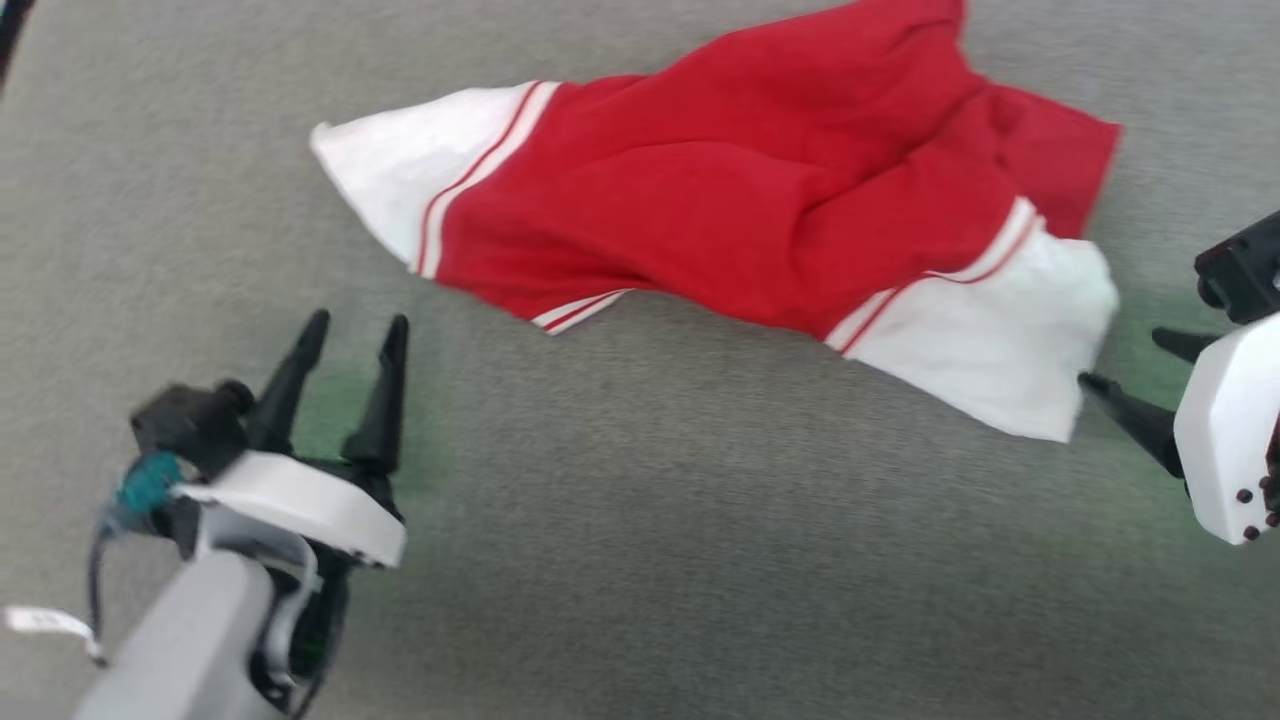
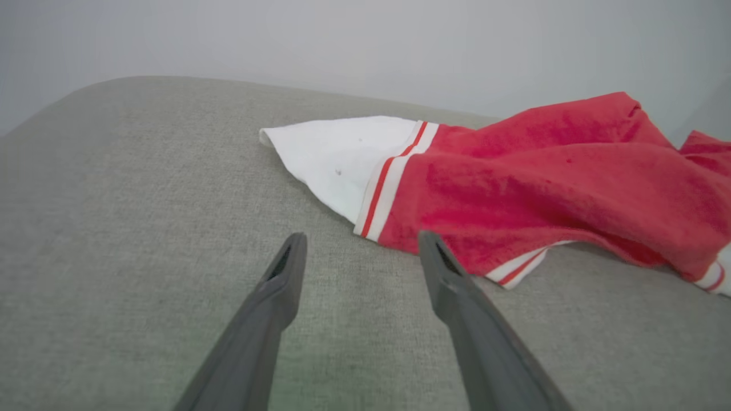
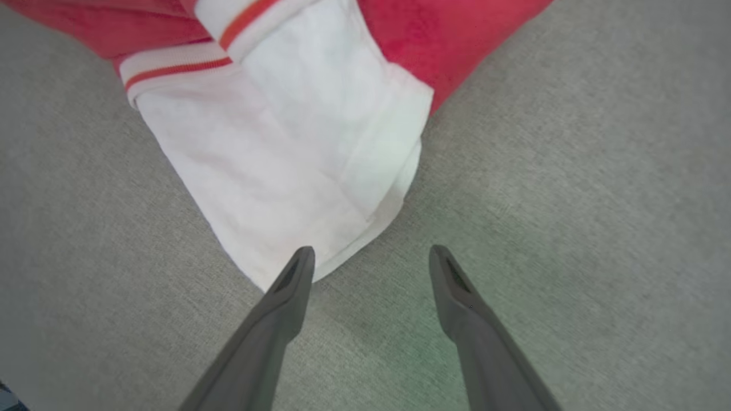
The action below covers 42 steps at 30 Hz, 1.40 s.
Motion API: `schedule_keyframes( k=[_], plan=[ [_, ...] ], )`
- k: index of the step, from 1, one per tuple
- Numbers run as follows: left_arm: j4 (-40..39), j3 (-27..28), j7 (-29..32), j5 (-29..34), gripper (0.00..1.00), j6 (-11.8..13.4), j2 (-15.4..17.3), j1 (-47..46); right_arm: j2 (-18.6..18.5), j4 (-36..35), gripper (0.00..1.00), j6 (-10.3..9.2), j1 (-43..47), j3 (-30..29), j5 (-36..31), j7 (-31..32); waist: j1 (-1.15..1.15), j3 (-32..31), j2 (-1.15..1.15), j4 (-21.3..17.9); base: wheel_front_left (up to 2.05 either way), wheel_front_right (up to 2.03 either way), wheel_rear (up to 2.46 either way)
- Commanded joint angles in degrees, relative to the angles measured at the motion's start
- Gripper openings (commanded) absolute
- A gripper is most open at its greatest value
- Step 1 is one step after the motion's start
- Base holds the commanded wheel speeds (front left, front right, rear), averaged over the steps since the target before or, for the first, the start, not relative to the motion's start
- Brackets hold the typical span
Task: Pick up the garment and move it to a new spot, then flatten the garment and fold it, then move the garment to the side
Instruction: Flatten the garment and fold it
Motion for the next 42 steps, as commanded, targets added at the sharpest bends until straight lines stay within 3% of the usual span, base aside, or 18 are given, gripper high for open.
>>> schedule_keyframes(
  k=[1,6,12,13,14,15,19,27,35,41,42],
  plan=[
    [-0.79,1.16,-0.31,1.91,1.0,-0.26,-0.9,0.84,-0.08,0.52,1.0,-0.01,-0.4,0.32,0.47,1.41,0.0,1.04,0.0,1.71,0.0,0.0,0.0],
    [-2.22,6.61,-0.32,8.28,1.0,-3.15,-6.99,4.37,-0.22,2.37,1.0,-0.01,-2.47,1.83,1.1,5.66,0.0,2.46,0.0,4.21,0.0,0.0,0.0],
    [-0.8,10.65,-0.32,12.9,1.0,-6.87,-11.49,5.14,0.63,7.25,0.96,-0.01,-3.05,4.85,0.55,7.86,0.0,3.18,0.0,5.61,0.0,0.0,0.0],
    [-0.68,11.45,-0.32,13.52,1.0,-7.41,-11.96,5.06,0.9,7.91,0.46,-0.01,-2.95,5.05,0.75,7.66,0.0,3.22,0.0,5.61,0.0,0.0,0.0],
    [-0.62,12.15,-0.32,14.18,1.0,-7.82,-12.41,5.07,0.95,8.15,0.09,-0.01,-2.65,5.59,0.97,7.52,0.0,3.2,0.0,5.53,0.0,0.0,0.0],
    [-0.63,12.84,-0.32,14.72,1.0,-8.12,-12.81,5.2,1.02,8.54,0.0,-0.01,-2.49,5.75,1.19,7.48,0.0,3.16,0.0,5.35,0.0,0.0,0.0],
    [-1.19,15.41,-0.33,16.79,1.0,-9.42,-13.26,5.95,0.23,8.96,0.0,-0.02,-2.06,3.69,0.18,4.69,0.0,2.87,0.0,3.99,0.0,0.0,0.0],
    [-4.07,19.06,-0.33,19.86,1.0,-10.78,-12.26,7.0,-2.12,8.55,0.0,-0.15,3.4,-8.06,0.03,0.04,0.0,2.29,0.0,0.03,0.0,0.0,0.0],
    [-7.81,18.42,-0.23,21.32,1.0,-11.42,-9.52,7.85,-2.53,5.97,0.0,-0.13,9.51,-18.4,-0.34,-0.49,0.0,2.47,0.0,-2.71,0.0,0.0,0.0],
    [-10.85,16.65,2.11,21.26,1.0,-11.95,-6.35,7.56,-0.47,4.29,0.0,-0.13,11.22,-21.29,-0.97,-1.11,0.0,2.89,0.0,-4.0,0.0,0.0,0.0],
    [-11.17,16.05,2.62,21.44,1.0,-11.96,-5.63,7.22,0.2,4.19,0.12,-0.13,10.83,-21.44,-1.14,-1.85,0.0,2.89,0.0,-4.21,0.0,0.0,0.0]
  ],
)
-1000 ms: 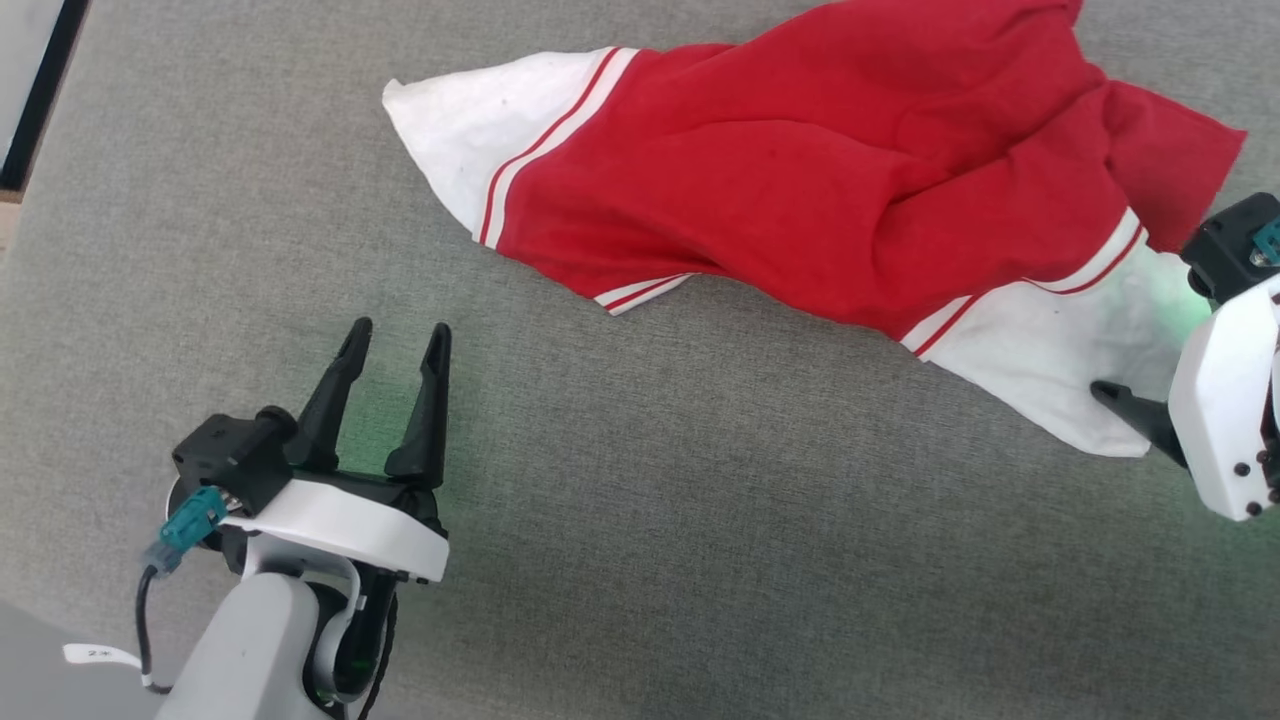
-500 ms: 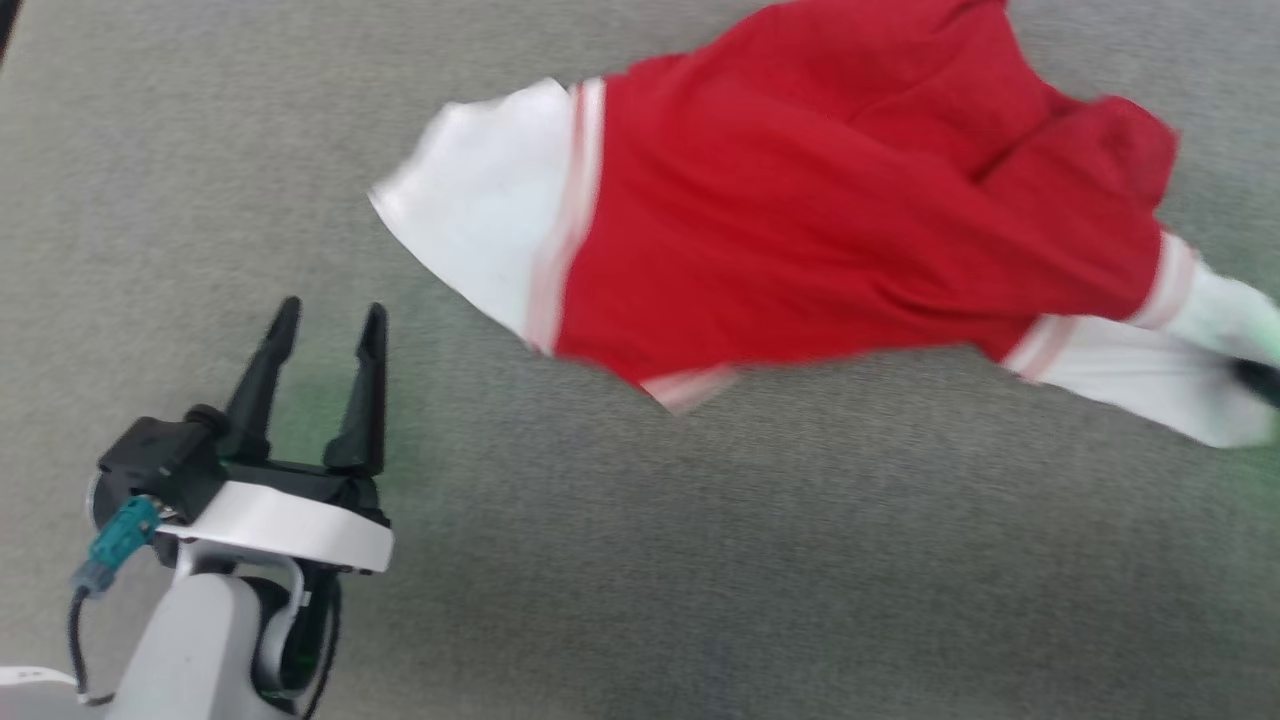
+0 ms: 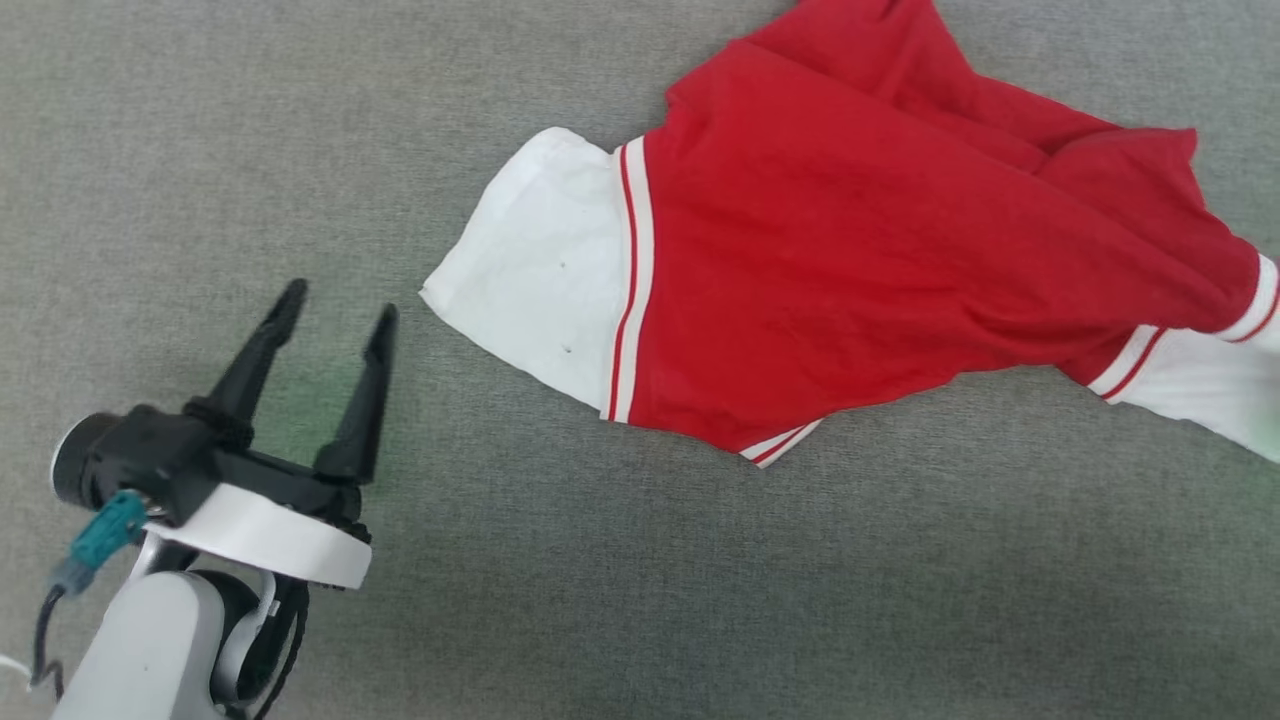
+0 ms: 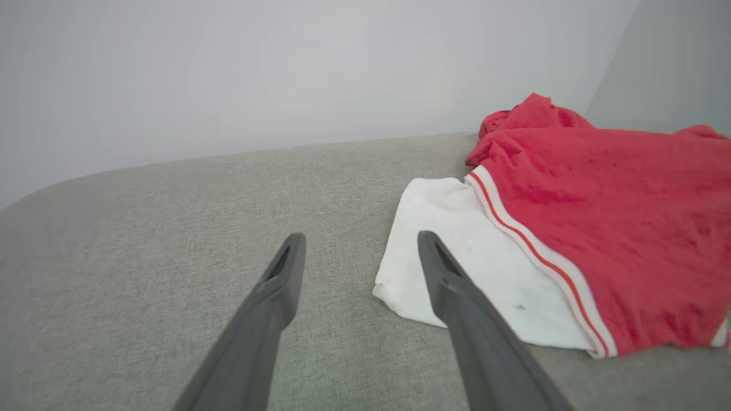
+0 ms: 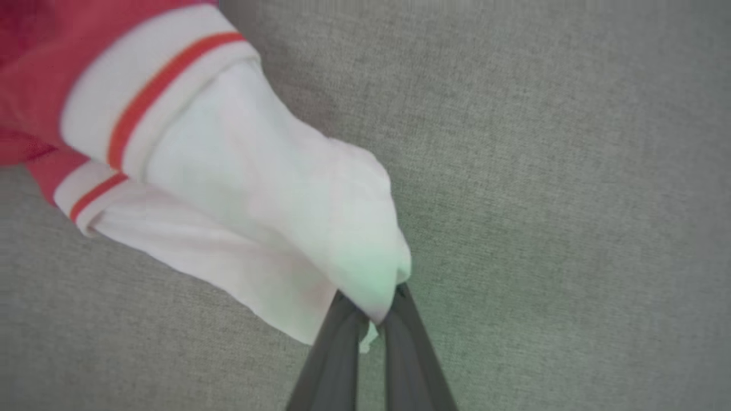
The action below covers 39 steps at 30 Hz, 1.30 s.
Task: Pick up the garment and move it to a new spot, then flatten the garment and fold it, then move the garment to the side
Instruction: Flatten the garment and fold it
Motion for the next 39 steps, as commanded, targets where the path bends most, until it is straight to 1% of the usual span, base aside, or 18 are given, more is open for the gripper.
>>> schedule_keyframes(
  k=[1,2,3,5,7,10,13,16,17,20,22,24,28,31,33,37,38,39],
  plan=[
    [-0.59,-1.06,0.75,1.04,1.0,-0.19,1.23,-0.8,0.99,-0.07,0.49,-0.28,-0.68,-0.66,-0.87,-1.7,0.0,-0.01,0.0,-0.34,0.0,0.0,0.0],
    [-0.89,-2.01,1.47,1.13,1.0,-0.35,2.24,-1.33,1.38,0.34,0.72,-0.27,-1.13,-0.84,-1.48,-2.66,0.0,-0.07,0.0,-0.48,0.0,0.0,0.0],
    [-1.24,-3.06,2.24,1.36,1.0,-0.43,3.52,-1.95,1.86,0.57,1.0,-0.27,-1.29,-0.78,-1.91,-3.59,0.0,-0.17,0.0,-0.6,0.0,0.0,0.0],
    [-2.04,-5.49,4.22,1.54,1.0,-0.48,6.71,-3.41,2.53,1.03,1.0,-0.27,-1.33,-1.13,-2.93,-5.61,0.0,-0.43,0.0,-0.92,0.0,0.0,0.0],
    [-3.47,-9.14,6.55,0.63,1.0,-0.55,10.64,-5.36,2.65,1.32,1.0,-0.27,-1.34,-1.65,-4.47,-8.02,0.0,-0.69,0.0,-1.39,0.0,0.0,0.0],
    [-6.42,-16.4,11.1,-2.26,1.0,-0.52,18.7,-9.25,4.19,1.34,1.0,-0.27,-2.16,-2.38,-5.69,-12.21,0.0,-1.1,0.0,-2.42,0.0,0.0,0.0],
    [-9.67,-24.7,16.73,-7.28,1.0,-0.53,26.52,-13.89,5.83,0.77,1.0,-0.27,-3.26,-2.75,-6.5,-16.64,0.0,-1.5,0.0,-3.84,0.0,0.0,0.0],
    [-11.98,-33.14,22.72,-12.96,1.0,-0.53,33.19,-19.34,7.86,0.36,1.0,-0.27,-4.59,-2.76,-7.31,-21.12,0.0,-1.62,0.0,-5.6,0.0,0.0,0.0],
    [-12.86,-38.22,25.85,-16.04,1.0,-0.47,36.48,-23.21,9.03,0.16,1.0,-0.27,-5.45,-2.06,-8.25,-23.85,0.0,-1.59,0.0,-7.04,0.0,0.0,0.0],
    [-12.88,-45.61,29.47,-20.17,1.0,-0.47,39.58,-28.62,10.72,0.4,1.0,-0.27,-5.97,-0.18,-8.79,-26.66,0.0,-1.49,0.0,-9.03,0.0,0.0,0.0],
    [-12.02,-49.9,30.68,-22.23,1.0,-0.46,40.64,-32.05,11.38,0.53,1.0,-0.27,-6.25,0.85,-9.08,-27.89,0.0,-1.3,0.0,-10.29,0.0,0.0,0.0],
    [-10.56,-53.52,30.94,-23.76,1.0,-0.46,40.76,-35.07,11.86,0.44,1.0,-0.27,-6.27,1.88,-9.24,-28.78,0.0,-0.91,0.0,-11.45,0.0,0.0,0.0],
    [-6.96,-59.32,30.02,-26.37,1.0,-0.47,39.82,-39.97,12.29,-0.38,1.0,-0.27,-6.19,3.04,-9.18,-29.82,0.0,0.17,0.0,-13.2,0.0,0.0,0.0],
    [-4.24,-61.39,30.4,-26.87,1.0,-0.47,39.08,-41.92,12.62,-1.24,1.0,-0.24,-6.07,3.64,-9.05,-29.97,0.0,1.15,0.0,-14.33,0.0,0.0,0.0],
    [-3.3,-61.76,30.67,-26.57,1.0,-0.46,38.7,-42.31,12.66,-1.45,1.0,-0.21,-6.03,3.78,-9.04,-30.06,0.0,1.43,0.0,-14.63,0.0,0.0,0.0],
    [-1.28,-62.58,32.68,-26.03,1.0,-0.42,37.57,-41.01,12.73,-2.55,1.0,-0.2,-5.95,4.77,-9.37,-30.02,0.0,2.35,0.0,-15.65,0.0,0.0,0.0],
    [-1.34,-62.75,33.49,-25.9,0.75,-0.42,37.38,-40.19,12.54,-2.88,1.0,-0.2,-5.85,5.25,-9.36,-29.84,0.0,2.57,0.0,-15.82,0.0,0.0,0.0],
    [-1.37,-62.91,34.0,-25.79,0.38,-0.42,37.28,-39.73,12.28,-3.17,1.0,-0.2,-5.71,5.9,-9.34,-29.51,0.0,2.77,0.0,-15.96,0.0,0.0,0.0]
  ],
)
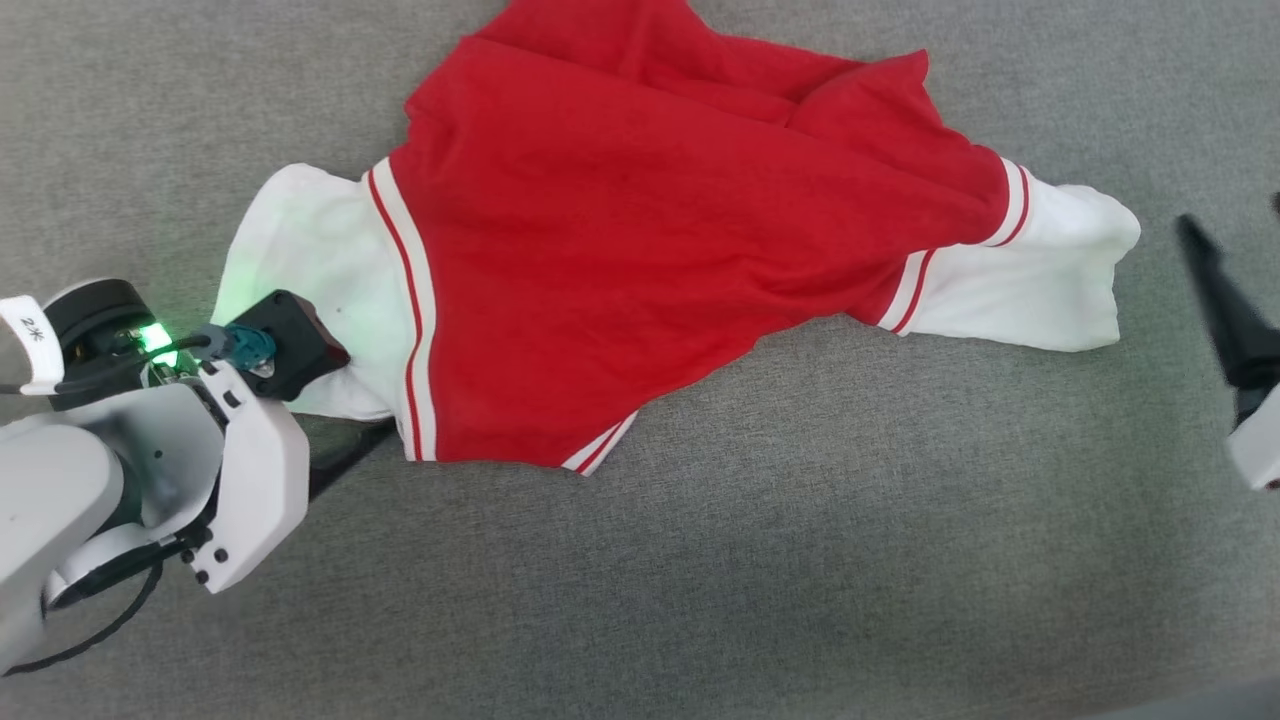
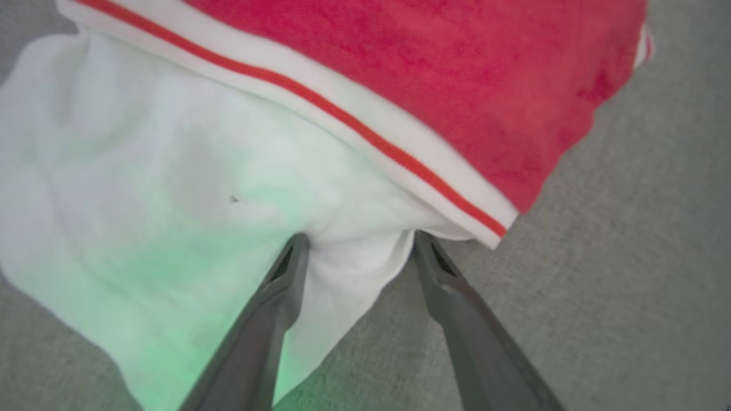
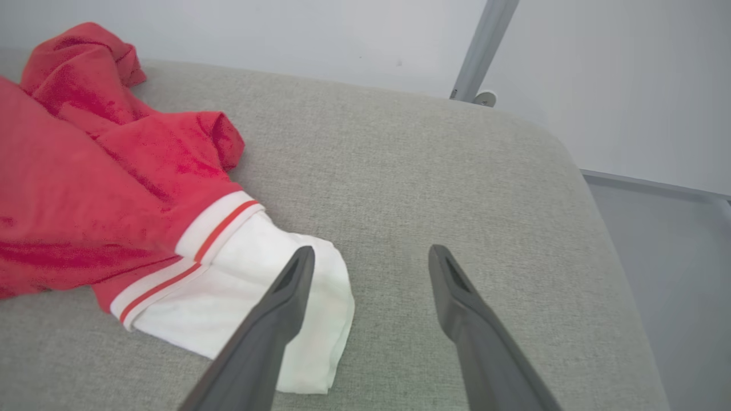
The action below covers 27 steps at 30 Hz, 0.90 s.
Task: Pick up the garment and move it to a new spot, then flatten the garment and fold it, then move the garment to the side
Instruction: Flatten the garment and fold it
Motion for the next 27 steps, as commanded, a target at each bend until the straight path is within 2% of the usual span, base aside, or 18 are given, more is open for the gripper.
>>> schedule_keyframes(
  k=[1,5,10,17,21,27],
  plan=[
    [1.68,-2.09,1.77,0.28,0.0,0.23,-1.19,2.79,-0.31,-0.36,1.0,-0.1,0.45,0.62,-0.12,0.53,0.0,0.36,-0.01,-0.27,0.0,0.0,0.0],
    [1.22,-2.49,2.45,-0.6,0.0,0.21,-1.25,2.54,-2.35,-2.07,1.0,-0.07,1.06,4.15,-0.06,3.66,0.0,1.2,-0.01,-0.27,0.0,0.0,0.0],
    [1.01,-2.47,1.45,-0.84,0.0,0.22,-2.39,1.31,-7.12,-5.01,1.0,-0.06,1.92,10.06,1.27,9.9,0.0,2.44,-0.01,0.5,0.0,0.0,0.0],
    [0.72,-2.5,0.53,0.45,0.0,0.25,-4.1,0.05,-12.23,-7.91,1.0,-0.07,-1.96,17.63,3.09,15.63,0.0,4.39,-0.01,2.06,0.0,0.0,0.0],
    [0.52,-2.53,0.19,0.98,0.0,0.29,-5.09,-0.69,-13.66,-5.8,1.0,-0.07,-6.0,21.97,2.78,18.08,0.0,5.66,-0.01,3.06,0.0,0.0,0.0],
    [1.13,-2.56,-0.57,0.89,0.0,0.3,-6.59,-1.69,-13.29,1.25,0.99,-0.14,-9.59,26.75,3.57,18.97,0.0,6.87,-0.01,4.47,0.0,0.0,0.0]
  ],
)
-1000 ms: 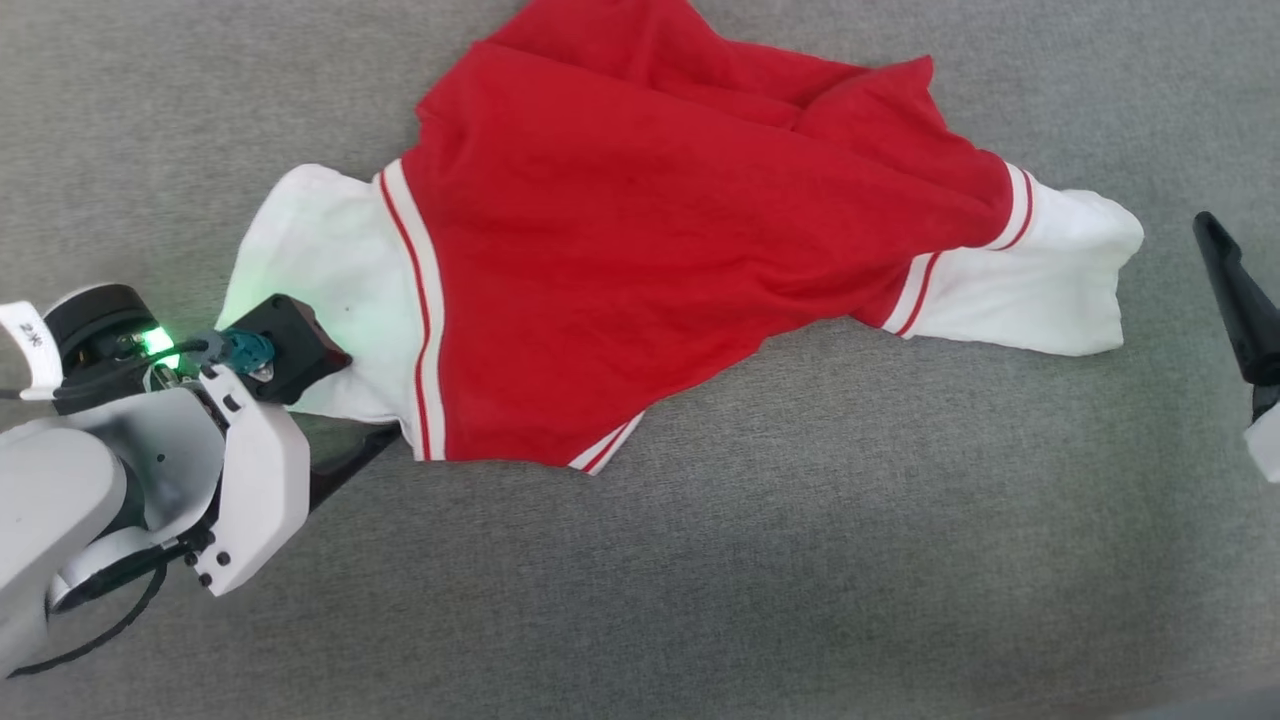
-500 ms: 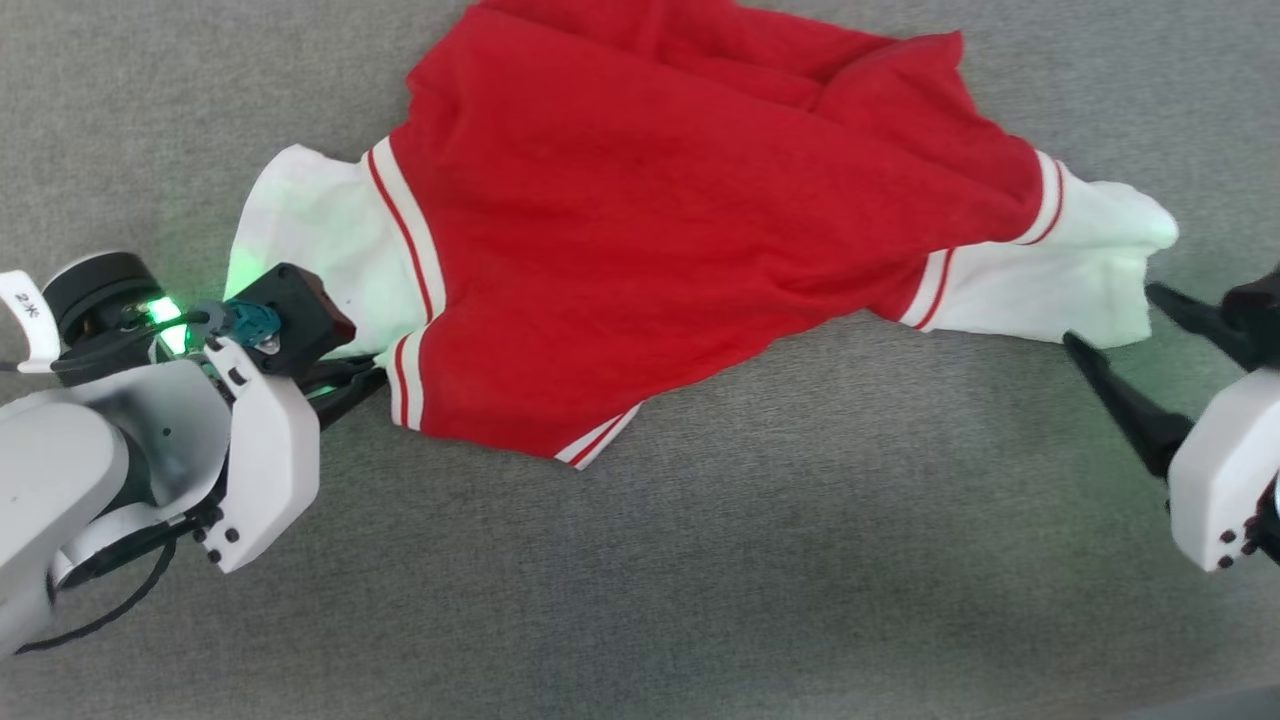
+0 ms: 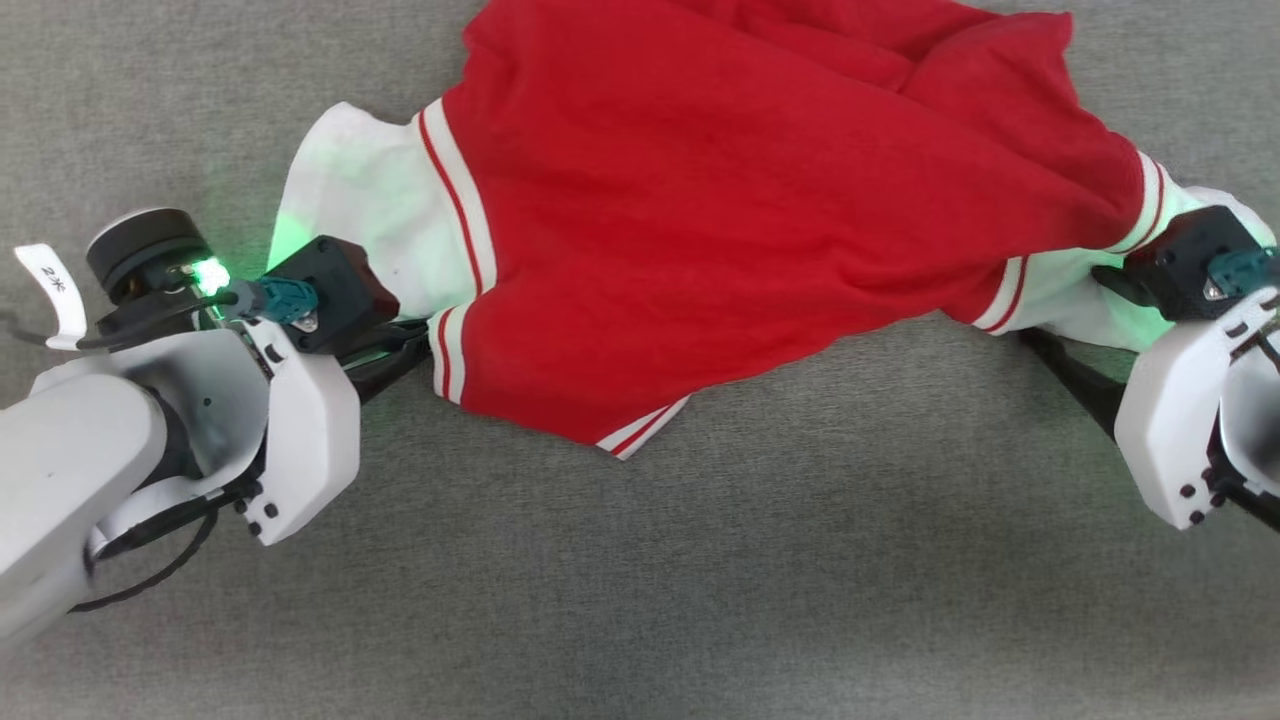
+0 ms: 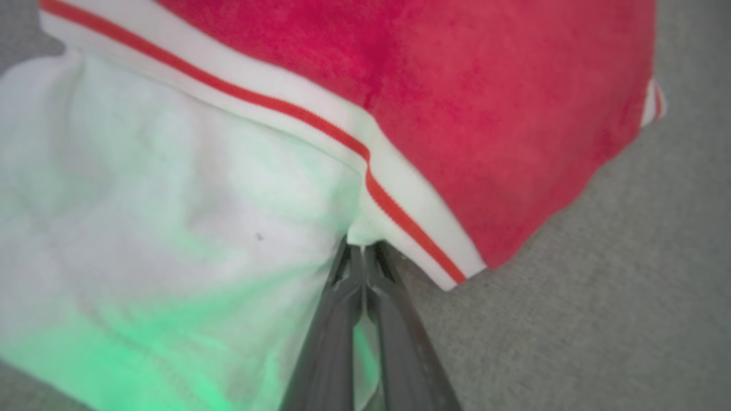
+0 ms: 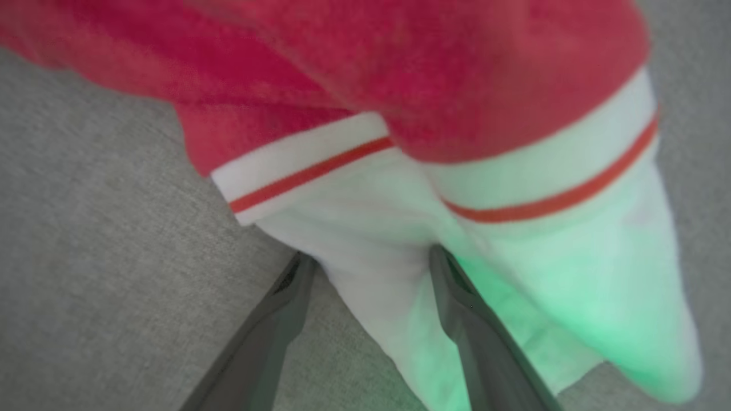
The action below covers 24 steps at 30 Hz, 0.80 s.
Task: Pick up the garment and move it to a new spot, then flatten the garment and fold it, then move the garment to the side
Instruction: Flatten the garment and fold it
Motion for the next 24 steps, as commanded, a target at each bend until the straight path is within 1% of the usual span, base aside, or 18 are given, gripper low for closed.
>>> schedule_keyframes(
  k=[1,2,3,7,10,12,16,18,19,21,24],
  plan=[
    [3.19,-3.13,0.92,0.15,0.0,0.39,-3.06,2.87,0.29,3.42,0.53,-0.18,-0.16,2.65,0.15,0.58,0.0,0.37,-0.01,0.57,0.0,0.0,0.0],
    [3.37,-3.13,0.6,-0.1,0.0,0.39,-3.21,2.74,0.11,4.21,0.11,-0.25,-0.45,3.34,0.18,0.54,0.0,0.38,-0.01,0.69,0.0,0.0,0.0],
    [3.56,-3.12,0.27,-0.47,0.0,0.39,-3.3,2.68,0.25,4.81,0.0,-0.25,-0.59,3.76,0.73,0.33,0.0,0.35,-0.01,0.76,0.0,0.0,0.0],
    [4.51,-2.95,-1.5,-2.16,0.0,0.5,-3.36,2.94,-0.21,5.41,0.0,-0.24,-1.33,4.39,1.24,-0.66,0.0,-0.54,-0.01,0.67,0.0,0.0,0.0],
    [4.98,-2.66,-3.05,-2.99,0.0,0.51,-3.31,2.91,-0.29,5.3,0.0,-0.24,-1.71,3.68,1.41,-1.8,0.0,-1.58,-0.01,0.55,0.0,0.0,0.0],
    [5.42,-2.45,-5.08,-4.11,0.0,0.51,-3.28,2.6,-0.29,4.77,0.0,-0.25,-1.48,1.79,2.07,-3.09,0.0,-2.92,-0.01,0.59,0.0,0.0,0.0],
    [5.82,-1.82,-12.03,-9.45,0.0,0.31,-2.96,1.97,0.37,1.67,0.0,-0.22,0.72,-3.99,3.2,-5.89,0.0,-6.2,-0.01,0.82,0.0,0.0,0.0],
    [5.03,-1.48,-16.42,-13.36,0.0,0.31,-2.29,1.92,0.21,-0.21,0.0,-0.22,2.71,-7.59,3.99,-6.8,0.0,-7.91,-0.01,1.08,0.0,0.0,0.0],
    [4.09,-1.09,-18.61,-16.29,0.0,0.31,-2.05,2.19,0.1,-1.38,0.0,-0.22,3.91,-9.31,5.0,-7.02,0.0,-8.72,-0.01,1.23,0.0,0.0,0.0],
    [1.92,-0.58,-22.26,-20.95,0.0,0.3,-0.72,2.61,-0.02,-3.87,0.0,-0.22,6.31,-13.51,6.89,-7.27,0.0,-10.27,-0.01,1.45,0.0,0.0,0.0],
    [-1.72,0.1,-26.74,-25.87,0.0,0.3,1.67,2.62,-0.64,-7.59,0.0,-0.2,10.15,-19.94,9.55,-6.58,0.0,-12.14,-0.01,2.03,0.0,0.0,0.0]
  ],
)
